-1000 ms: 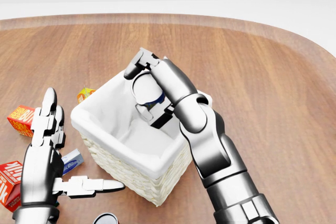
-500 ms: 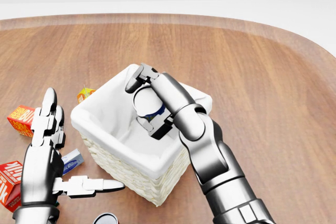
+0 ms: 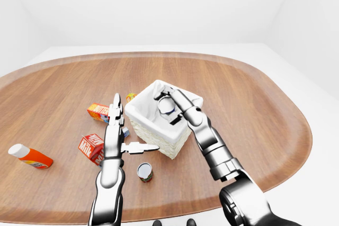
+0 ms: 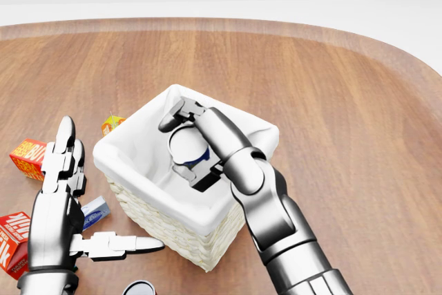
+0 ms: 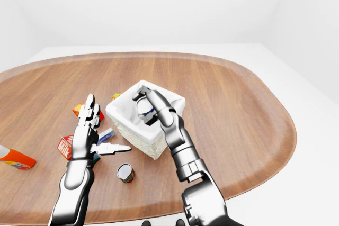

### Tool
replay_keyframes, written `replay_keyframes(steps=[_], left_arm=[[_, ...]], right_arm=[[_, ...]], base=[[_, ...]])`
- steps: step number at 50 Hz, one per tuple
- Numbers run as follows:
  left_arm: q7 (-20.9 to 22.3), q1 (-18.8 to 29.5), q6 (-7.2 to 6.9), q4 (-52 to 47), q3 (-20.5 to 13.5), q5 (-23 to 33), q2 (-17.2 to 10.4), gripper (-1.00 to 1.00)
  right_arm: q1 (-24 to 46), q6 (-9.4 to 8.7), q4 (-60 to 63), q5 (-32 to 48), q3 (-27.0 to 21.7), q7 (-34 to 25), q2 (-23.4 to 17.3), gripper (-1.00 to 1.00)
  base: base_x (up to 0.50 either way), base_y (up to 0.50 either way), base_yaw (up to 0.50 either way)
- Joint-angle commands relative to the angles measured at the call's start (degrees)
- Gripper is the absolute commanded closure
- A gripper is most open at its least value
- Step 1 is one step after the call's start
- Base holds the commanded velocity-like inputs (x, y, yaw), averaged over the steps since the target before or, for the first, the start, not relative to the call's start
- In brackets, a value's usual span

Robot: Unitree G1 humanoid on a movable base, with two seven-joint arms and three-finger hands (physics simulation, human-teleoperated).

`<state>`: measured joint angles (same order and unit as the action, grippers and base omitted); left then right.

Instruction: Pick up the alphabet soup, and put it in the basket.

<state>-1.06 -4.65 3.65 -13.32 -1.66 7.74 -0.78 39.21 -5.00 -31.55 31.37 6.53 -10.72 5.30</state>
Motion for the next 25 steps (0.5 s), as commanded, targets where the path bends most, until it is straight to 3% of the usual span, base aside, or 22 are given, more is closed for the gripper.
replay_keyframes(steps=[1, 2, 3, 25], left_arm=[[0.02, 0.0, 0.07, 0.11, -0.02, -0.02, 0.0, -1.0], [0.01, -0.02, 0.07, 0.05, -0.01, 0.0, -0.01, -1.0], [0.01, 0.02, 0.17, 0.18, -0.04, -0.01, -0.02, -1.0], [-0.03, -0.02, -0.1, -0.06, 0.07, 0.06, 0.04, -1.0]], right_arm=[[0.7, 0.0, -0.96, -0.97, -0.53, 1.6, 0.0, -0.54], [0.85, 0.0, -1.35, -1.06, -0.63, 1.71, -0.06, -0.97], [0.98, 0.0, -1.62, -1.12, -0.67, 1.73, -0.1, -1.0], [0.94, 0.0, -1.21, -0.77, -0.44, 1.01, -0.09, -1.0]], base=[[0.0, 0.0, 0.0], [0.0, 0.0, 0.0], [0.0, 0.0, 0.0], [0.0, 0.0, 0.0]])
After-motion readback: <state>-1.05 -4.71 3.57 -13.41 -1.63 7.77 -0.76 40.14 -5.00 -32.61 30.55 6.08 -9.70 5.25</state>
